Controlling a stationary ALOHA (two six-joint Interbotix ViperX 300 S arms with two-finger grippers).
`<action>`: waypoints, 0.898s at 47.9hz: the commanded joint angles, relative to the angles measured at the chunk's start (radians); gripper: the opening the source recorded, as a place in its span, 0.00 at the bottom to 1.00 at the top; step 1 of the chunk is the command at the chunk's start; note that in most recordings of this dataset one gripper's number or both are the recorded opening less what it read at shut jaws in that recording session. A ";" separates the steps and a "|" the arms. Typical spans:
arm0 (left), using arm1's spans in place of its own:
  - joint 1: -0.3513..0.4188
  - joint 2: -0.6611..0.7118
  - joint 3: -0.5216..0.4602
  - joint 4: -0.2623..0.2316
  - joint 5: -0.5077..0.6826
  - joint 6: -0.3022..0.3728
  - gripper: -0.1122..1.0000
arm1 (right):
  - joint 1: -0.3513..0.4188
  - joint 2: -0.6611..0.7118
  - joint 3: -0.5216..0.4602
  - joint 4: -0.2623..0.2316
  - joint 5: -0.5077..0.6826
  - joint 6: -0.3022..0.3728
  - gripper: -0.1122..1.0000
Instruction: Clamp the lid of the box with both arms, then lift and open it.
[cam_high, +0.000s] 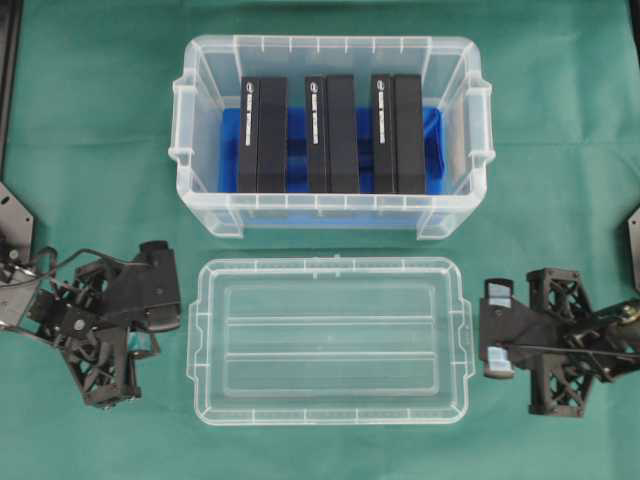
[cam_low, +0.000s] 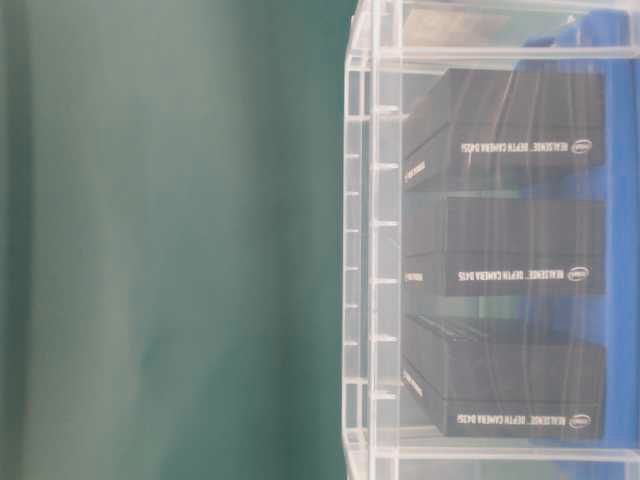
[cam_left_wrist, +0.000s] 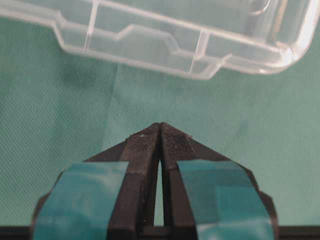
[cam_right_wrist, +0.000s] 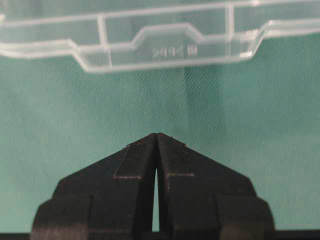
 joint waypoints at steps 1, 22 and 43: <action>-0.006 -0.028 -0.003 0.002 -0.006 -0.002 0.11 | 0.011 -0.031 -0.003 -0.002 0.009 0.003 0.10; -0.037 -0.034 -0.063 0.005 0.012 0.002 0.11 | 0.023 -0.054 -0.080 -0.011 0.060 0.003 0.10; -0.101 -0.067 -0.301 0.018 0.160 0.086 0.11 | 0.074 -0.123 -0.313 -0.048 0.383 -0.008 0.10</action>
